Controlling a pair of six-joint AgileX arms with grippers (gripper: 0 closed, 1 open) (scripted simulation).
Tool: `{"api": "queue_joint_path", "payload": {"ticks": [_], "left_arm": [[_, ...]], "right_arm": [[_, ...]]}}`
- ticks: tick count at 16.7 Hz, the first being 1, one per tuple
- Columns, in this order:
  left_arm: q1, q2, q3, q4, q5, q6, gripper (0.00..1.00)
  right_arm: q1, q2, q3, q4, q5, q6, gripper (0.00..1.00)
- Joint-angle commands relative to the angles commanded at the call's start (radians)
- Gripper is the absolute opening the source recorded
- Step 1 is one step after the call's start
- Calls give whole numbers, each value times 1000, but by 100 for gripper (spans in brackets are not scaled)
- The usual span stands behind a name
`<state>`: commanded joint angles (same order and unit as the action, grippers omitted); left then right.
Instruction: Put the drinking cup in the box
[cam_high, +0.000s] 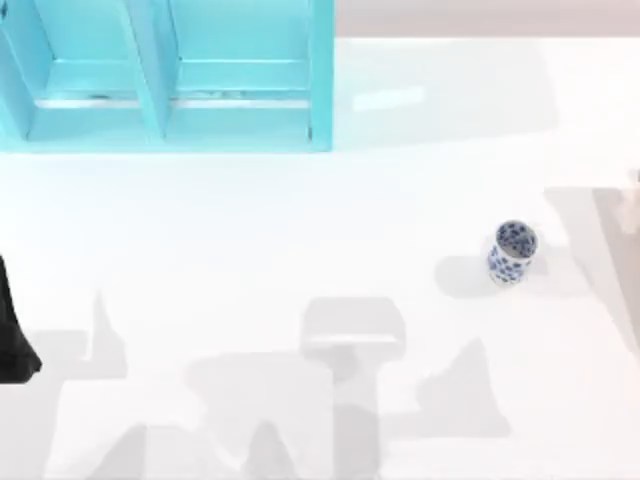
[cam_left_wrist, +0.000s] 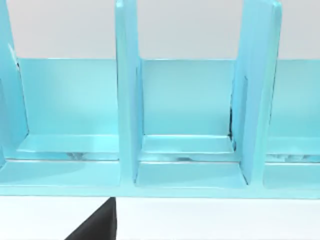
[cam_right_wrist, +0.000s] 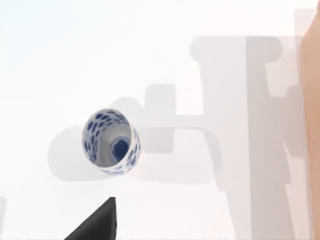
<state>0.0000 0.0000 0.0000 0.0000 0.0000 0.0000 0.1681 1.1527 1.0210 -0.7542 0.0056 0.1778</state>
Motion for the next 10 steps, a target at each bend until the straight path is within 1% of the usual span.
{"api": "queue_joint_path", "payload": {"ticks": [5,10], "left_arm": [[0,0,0,0,0,0,100],[0,0,0,0,0,0,100]], "right_arm": [[71,475,406,-317,2,73,100],[121,809,720,-530,-1,128,100]]}}
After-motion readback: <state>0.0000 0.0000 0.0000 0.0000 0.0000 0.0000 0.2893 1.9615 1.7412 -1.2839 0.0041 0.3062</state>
